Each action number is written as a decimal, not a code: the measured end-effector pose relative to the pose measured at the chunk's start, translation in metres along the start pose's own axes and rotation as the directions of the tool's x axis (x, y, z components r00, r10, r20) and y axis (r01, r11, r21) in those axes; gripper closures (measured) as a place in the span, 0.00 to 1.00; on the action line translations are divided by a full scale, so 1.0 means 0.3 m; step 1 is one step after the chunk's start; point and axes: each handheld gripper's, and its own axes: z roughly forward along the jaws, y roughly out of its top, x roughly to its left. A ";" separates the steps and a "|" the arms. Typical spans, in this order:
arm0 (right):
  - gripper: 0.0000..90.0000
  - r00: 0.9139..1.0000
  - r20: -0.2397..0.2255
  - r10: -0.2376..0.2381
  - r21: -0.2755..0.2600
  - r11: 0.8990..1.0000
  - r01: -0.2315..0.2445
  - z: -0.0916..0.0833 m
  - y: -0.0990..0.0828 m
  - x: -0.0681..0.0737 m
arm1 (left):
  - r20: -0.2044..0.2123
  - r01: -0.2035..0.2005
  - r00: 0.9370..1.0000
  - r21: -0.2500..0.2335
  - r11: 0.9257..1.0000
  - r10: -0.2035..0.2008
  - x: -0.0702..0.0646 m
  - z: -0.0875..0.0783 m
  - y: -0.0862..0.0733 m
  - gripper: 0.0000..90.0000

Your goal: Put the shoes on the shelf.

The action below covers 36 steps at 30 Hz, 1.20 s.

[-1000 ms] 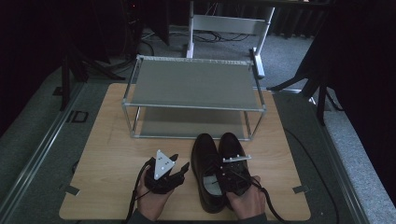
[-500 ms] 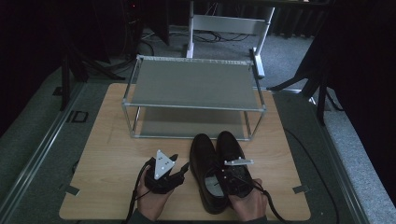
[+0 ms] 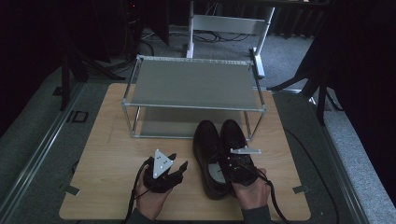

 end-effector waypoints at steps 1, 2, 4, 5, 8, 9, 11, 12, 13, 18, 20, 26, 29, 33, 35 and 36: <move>0.91 1.000 0.000 0.005 -0.003 1.000 -0.005 0.006 0.010 -0.004 | 0.000 0.000 1.000 0.000 1.000 0.000 0.000 0.001 0.000 0.57; 0.91 1.000 0.000 0.010 -0.008 1.000 -0.010 0.012 0.021 -0.008 | 0.000 0.000 1.000 0.000 1.000 0.000 0.000 0.001 -0.001 0.57; 0.91 1.000 0.006 0.014 -0.023 1.000 -0.014 0.026 0.043 -0.015 | 0.000 0.000 1.000 0.001 1.000 0.000 0.000 0.002 -0.001 0.57; 0.91 1.000 0.012 0.016 -0.032 0.999 -0.016 0.036 0.058 -0.017 | 0.000 0.000 1.000 0.001 1.000 0.000 0.000 0.002 -0.001 0.57; 0.91 1.000 0.022 0.017 -0.048 0.999 -0.016 0.059 0.093 -0.023 | -0.002 0.002 1.000 -0.001 1.000 -0.002 0.001 0.002 -0.002 0.57; 0.91 1.000 0.022 0.021 -0.053 0.998 -0.019 0.066 0.106 -0.026 | -0.004 0.002 1.000 0.000 1.000 -0.002 0.002 0.001 -0.002 0.57; 0.91 0.999 0.026 0.023 -0.064 0.998 -0.021 0.078 0.133 -0.031 | -0.004 0.006 1.000 -0.003 1.000 -0.006 0.005 0.001 -0.003 0.57; 0.91 0.999 0.030 0.021 -0.069 0.997 -0.019 0.084 0.145 -0.033 | -0.004 0.008 1.000 -0.001 1.000 -0.008 0.007 0.001 -0.002 0.57; 0.91 0.999 0.029 0.027 -0.072 0.997 -0.025 0.091 0.162 -0.035 | -0.004 0.008 1.000 -0.001 1.000 -0.008 0.008 0.001 -0.003 0.57; 0.91 0.999 0.031 0.028 -0.097 0.995 -0.025 0.135 0.215 -0.046 | -0.005 0.007 1.000 -0.002 1.000 -0.007 0.007 0.000 -0.003 0.57; 0.91 0.999 0.042 0.021 -0.107 0.994 -0.017 0.156 0.232 -0.048 | -0.005 0.008 1.000 -0.001 1.000 -0.008 0.009 0.000 -0.003 0.57; 0.91 0.998 0.047 0.032 -0.123 0.992 -0.026 0.209 0.281 -0.057 | -0.005 0.009 1.000 0.000 1.000 -0.009 0.011 0.001 -0.004 0.57; 0.91 0.998 0.048 0.042 -0.138 0.990 -0.035 0.238 0.299 -0.058 | -0.004 0.006 1.000 0.001 1.000 -0.006 0.010 0.001 -0.004 0.57; 0.91 0.997 0.053 0.050 -0.151 0.988 -0.042 0.271 0.308 -0.057 | -0.006 0.011 1.000 -0.005 1.000 -0.011 0.013 -0.003 -0.003 0.57; 0.91 0.997 0.056 0.054 -0.155 0.987 -0.044 0.283 0.312 -0.058 | -0.007 0.012 1.000 -0.003 1.000 -0.012 0.015 -0.003 -0.004 0.57; 0.91 0.997 0.061 0.055 -0.159 0.986 -0.045 0.290 0.313 -0.059 | -0.007 0.012 1.000 -0.003 1.000 -0.012 0.015 -0.002 -0.004 0.57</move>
